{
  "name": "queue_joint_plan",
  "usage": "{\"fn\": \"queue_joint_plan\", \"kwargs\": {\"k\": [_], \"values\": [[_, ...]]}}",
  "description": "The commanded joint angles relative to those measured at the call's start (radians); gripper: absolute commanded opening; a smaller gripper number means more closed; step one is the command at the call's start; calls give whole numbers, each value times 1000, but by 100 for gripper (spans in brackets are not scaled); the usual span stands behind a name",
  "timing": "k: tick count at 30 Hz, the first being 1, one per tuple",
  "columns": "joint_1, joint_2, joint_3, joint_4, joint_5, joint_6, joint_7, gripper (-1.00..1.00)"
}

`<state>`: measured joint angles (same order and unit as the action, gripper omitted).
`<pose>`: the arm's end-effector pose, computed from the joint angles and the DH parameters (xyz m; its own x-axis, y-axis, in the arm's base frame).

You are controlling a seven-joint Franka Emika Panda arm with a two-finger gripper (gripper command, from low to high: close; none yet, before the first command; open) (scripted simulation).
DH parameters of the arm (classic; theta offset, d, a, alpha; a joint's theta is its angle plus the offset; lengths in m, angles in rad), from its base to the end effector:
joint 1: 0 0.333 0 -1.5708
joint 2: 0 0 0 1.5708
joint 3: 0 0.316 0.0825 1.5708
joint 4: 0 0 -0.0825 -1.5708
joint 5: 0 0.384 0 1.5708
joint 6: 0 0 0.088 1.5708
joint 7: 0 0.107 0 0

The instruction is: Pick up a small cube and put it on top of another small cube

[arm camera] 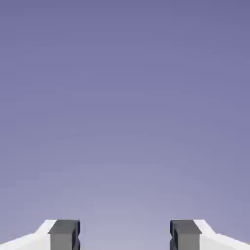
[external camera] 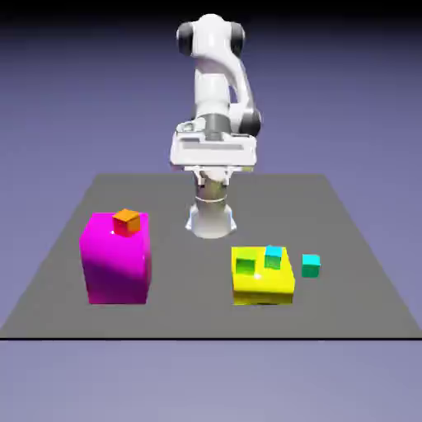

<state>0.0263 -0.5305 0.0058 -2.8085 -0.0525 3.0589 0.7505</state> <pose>0.3942 0.0168 0.4464 0.5619 -0.6239 0.5431 -0.4346 -0.7813 -0.4479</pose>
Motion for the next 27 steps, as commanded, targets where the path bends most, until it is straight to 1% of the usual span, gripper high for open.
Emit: {"fn": "queue_joint_plan", "kwargs": {"k": [1,24,26,27], "values": [[12,33,5,1,-44,18,8,0],[284,785,115,30,-1044,437,189,0],[291,805,117,30,-1070,448,194,0],[321,832,101,37,-1026,464,162,0]]}}
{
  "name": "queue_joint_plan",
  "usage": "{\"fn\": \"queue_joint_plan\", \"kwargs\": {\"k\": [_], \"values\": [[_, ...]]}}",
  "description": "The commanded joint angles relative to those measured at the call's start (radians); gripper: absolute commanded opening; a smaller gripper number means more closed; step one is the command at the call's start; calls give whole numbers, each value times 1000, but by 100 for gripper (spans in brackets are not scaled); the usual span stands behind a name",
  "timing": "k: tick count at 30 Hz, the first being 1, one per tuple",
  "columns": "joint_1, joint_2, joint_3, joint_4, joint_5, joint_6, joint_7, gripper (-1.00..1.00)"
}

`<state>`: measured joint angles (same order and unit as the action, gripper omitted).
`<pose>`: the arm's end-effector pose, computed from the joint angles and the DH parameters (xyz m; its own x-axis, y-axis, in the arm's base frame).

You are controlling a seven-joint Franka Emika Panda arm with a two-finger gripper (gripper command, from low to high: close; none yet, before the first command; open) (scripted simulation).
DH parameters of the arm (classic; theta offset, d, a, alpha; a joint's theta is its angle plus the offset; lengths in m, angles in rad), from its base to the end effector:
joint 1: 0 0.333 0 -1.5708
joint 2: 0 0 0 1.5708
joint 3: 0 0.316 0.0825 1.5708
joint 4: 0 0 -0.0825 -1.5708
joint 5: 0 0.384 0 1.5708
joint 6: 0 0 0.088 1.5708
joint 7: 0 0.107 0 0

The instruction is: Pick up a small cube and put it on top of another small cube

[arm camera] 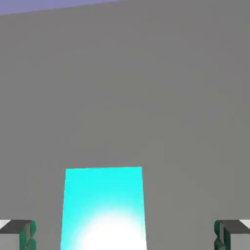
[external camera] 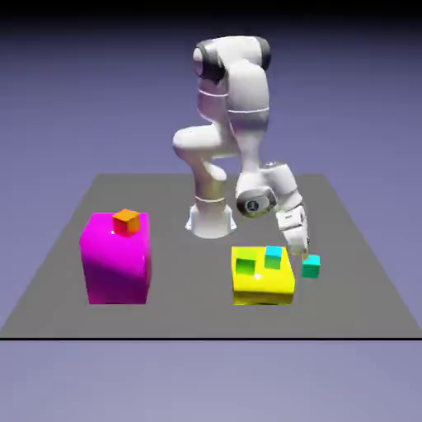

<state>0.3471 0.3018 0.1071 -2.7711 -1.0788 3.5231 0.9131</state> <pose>0.2606 0.2503 0.1744 0.8024 0.5166 0.2987 0.5936 -0.7426 -0.3101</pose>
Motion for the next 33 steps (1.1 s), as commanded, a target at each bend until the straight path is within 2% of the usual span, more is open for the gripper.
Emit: {"fn": "queue_joint_plan", "kwargs": {"k": [1,9,10,20,23,27,33], "values": [[30,27,-16,7,44,17,-32,0],[244,223,-132,57,354,136,-258,0],[244,223,-132,57,354,136,-258,-100],[-26,-24,14,-6,-38,-14,27,-100],[-22,-51,48,-11,-74,-19,49,-100],[-105,-196,103,-13,-26,-135,117,-100],[-318,-399,78,2,214,-370,183,-100]]}}
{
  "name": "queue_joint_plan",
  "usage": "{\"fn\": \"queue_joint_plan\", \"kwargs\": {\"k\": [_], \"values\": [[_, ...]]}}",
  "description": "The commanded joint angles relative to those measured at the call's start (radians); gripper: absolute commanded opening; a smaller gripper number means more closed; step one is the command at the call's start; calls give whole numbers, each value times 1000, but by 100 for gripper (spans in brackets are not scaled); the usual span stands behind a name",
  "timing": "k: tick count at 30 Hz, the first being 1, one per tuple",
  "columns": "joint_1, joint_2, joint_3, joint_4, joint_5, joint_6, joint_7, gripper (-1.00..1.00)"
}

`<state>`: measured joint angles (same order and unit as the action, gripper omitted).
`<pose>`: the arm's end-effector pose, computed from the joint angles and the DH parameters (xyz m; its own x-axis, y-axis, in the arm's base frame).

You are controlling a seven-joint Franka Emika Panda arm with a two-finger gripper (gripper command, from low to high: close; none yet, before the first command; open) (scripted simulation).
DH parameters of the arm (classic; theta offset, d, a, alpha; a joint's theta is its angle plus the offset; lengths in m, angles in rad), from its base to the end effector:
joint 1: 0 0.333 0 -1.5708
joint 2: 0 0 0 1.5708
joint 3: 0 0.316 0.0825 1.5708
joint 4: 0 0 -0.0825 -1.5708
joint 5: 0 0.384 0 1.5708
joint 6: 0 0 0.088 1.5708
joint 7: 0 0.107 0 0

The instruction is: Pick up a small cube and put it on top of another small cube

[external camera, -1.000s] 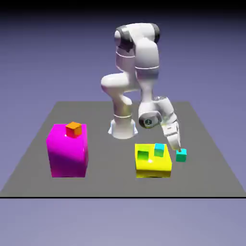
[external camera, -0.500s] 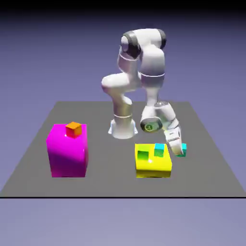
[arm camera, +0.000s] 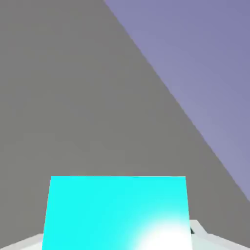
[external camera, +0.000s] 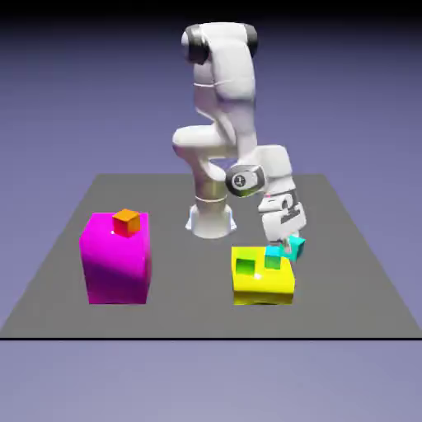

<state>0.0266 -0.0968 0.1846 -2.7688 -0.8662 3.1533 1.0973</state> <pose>0.3755 0.1488 0.2802 0.8934 -0.0354 0.4478 0.0083 -0.9954 -0.0953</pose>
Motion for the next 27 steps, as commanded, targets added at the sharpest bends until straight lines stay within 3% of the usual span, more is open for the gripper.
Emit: {"fn": "queue_joint_plan", "kwargs": {"k": [1,16,18,24,25,27], "values": [[-34,-34,-5,3,42,-40,10,-100],[-567,-507,-102,43,661,-613,154,-100],[-583,-510,-116,46,688,-627,151,-100],[-641,-323,-93,7,622,-399,202,-100],[-641,-323,-93,7,622,-399,202,100],[-630,-359,-97,14,635,-443,192,100]]}}
